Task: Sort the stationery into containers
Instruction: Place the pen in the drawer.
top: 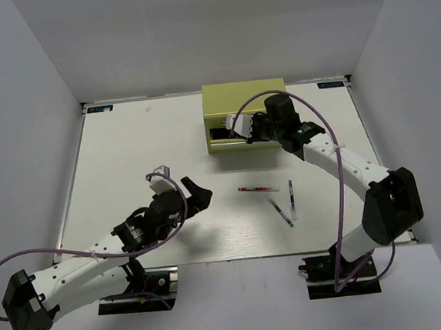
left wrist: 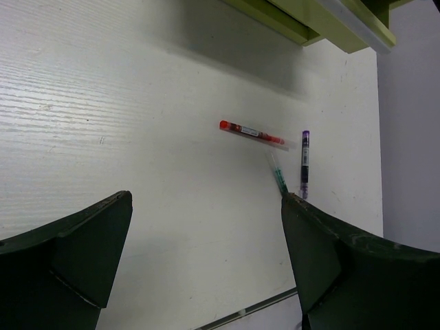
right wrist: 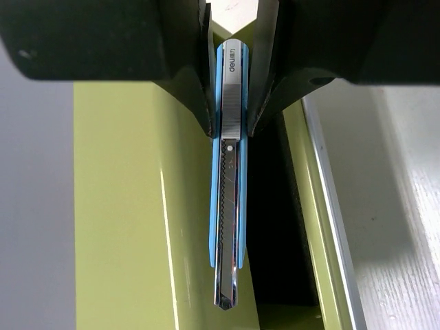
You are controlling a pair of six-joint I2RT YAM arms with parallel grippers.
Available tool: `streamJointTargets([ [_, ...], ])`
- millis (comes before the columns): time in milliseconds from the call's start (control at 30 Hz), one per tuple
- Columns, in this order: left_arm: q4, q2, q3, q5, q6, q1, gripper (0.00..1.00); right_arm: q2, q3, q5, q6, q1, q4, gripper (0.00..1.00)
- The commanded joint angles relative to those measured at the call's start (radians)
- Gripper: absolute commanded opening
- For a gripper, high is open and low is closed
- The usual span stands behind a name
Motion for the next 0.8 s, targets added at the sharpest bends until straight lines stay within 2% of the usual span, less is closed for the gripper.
streamJointTargets([
  [0, 0.023, 0.008, -0.004, 0.013, 0.024, 0.003, 0.99, 0.027, 0.045, -0.035, -0.064, -0.012, 0.016, 0.00],
  [200, 0.023, 0.017, 0.006, 0.013, 0.024, 0.003, 0.99, 0.070, 0.062, -0.024, -0.087, -0.024, 0.013, 0.02],
  [433, 0.023, 0.017, 0.006, 0.013, 0.024, 0.003, 0.99, 0.091, 0.069, -0.010, -0.073, -0.038, 0.016, 0.34],
  [500, 0.023, 0.017, 0.006, 0.013, 0.024, 0.003, 0.99, 0.087, 0.069, -0.016, -0.067, -0.029, 0.013, 0.38],
  [667, 0.032, 0.017, 0.006, 0.013, 0.024, 0.003, 0.99, 0.052, 0.065, -0.025, -0.050, -0.031, 0.009, 0.40],
  [733, 0.032, 0.028, 0.006, 0.023, 0.024, 0.003, 0.99, 0.045, 0.069, -0.055, -0.030, -0.030, -0.008, 0.34],
  [767, 0.032, 0.028, 0.006, 0.023, 0.024, 0.003, 0.99, 0.041, 0.083, -0.067, -0.020, -0.036, -0.025, 0.25],
])
